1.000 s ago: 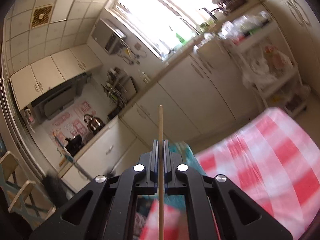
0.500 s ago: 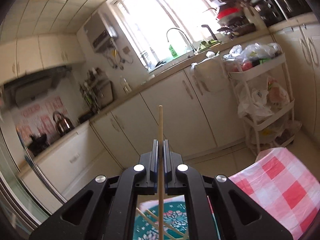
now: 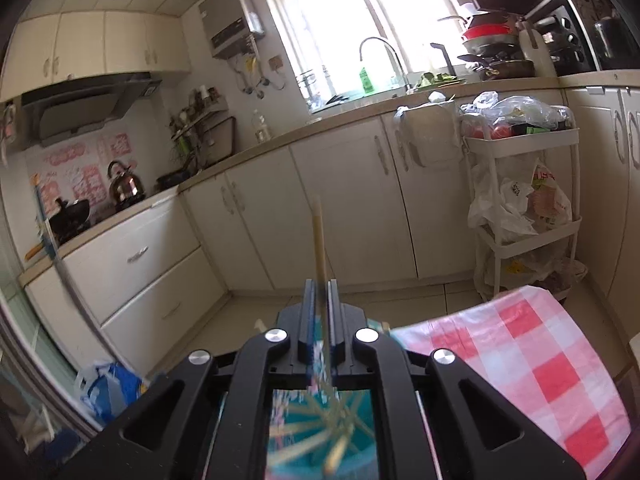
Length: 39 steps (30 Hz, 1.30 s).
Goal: Organize utensils
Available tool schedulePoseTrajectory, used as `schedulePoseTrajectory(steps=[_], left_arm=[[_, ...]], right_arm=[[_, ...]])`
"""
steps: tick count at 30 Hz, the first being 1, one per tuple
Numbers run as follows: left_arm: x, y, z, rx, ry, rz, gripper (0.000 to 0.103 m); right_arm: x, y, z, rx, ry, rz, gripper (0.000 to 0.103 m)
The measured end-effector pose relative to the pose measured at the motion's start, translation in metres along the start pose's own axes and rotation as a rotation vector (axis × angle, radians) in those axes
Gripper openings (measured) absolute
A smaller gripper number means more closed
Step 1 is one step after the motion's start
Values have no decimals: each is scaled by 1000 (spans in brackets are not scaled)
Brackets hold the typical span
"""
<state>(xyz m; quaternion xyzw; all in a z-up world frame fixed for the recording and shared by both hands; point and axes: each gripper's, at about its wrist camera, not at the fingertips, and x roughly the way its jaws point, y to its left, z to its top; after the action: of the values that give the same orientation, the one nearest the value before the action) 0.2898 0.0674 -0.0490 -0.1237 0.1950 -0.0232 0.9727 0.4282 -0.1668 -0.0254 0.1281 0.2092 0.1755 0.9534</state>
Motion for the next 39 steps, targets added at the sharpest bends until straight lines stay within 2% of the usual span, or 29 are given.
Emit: schedulePoseTrajectory(steps=[1, 3, 6, 8, 10, 13, 15, 19, 23, 26, 28, 31, 36, 39], left_arm=[[-4, -2, 1, 1, 5, -2, 80], [-14, -6, 0, 9, 16, -4, 82], [-29, -11, 1, 23, 36, 0, 87], [-42, -15, 1, 37, 55, 17, 90], [-54, -19, 1, 51, 69, 36, 94], [-72, -26, -2, 78, 92, 59, 95], [-87, -33, -8, 99, 106, 72, 95], [-115, -42, -18, 117, 139, 86, 95], [-145, -52, -28, 152, 140, 112, 95], [-165, -58, -36, 175, 166, 159, 95], [-176, -62, -41, 194, 177, 216, 95], [-190, -66, -44, 223, 191, 262, 95], [-217, -68, -48, 188, 242, 162, 95], [-228, -71, -56, 202, 254, 145, 95]], right_arm=[[-8, 2, -2, -14, 4, 8, 28], [-25, 3, -6, -40, 24, 10, 33], [-57, -1, -13, -13, 50, 29, 40], [-82, 0, -23, 7, 90, 30, 50], [-104, 2, -35, 29, 135, 24, 74], [-142, 7, -62, 63, 216, 2, 89], [-164, 10, -77, 95, 265, -24, 95], [-208, 19, -97, 154, 302, -63, 96], [-242, 40, -102, 120, 295, -104, 96], [-267, 67, -102, 28, 278, -127, 96], [-279, 80, -102, -17, 264, -120, 96], [-297, 96, -103, -32, 255, -108, 96], [-331, 111, -124, -22, 208, -97, 96], [-352, 117, -138, -42, 163, -100, 96]])
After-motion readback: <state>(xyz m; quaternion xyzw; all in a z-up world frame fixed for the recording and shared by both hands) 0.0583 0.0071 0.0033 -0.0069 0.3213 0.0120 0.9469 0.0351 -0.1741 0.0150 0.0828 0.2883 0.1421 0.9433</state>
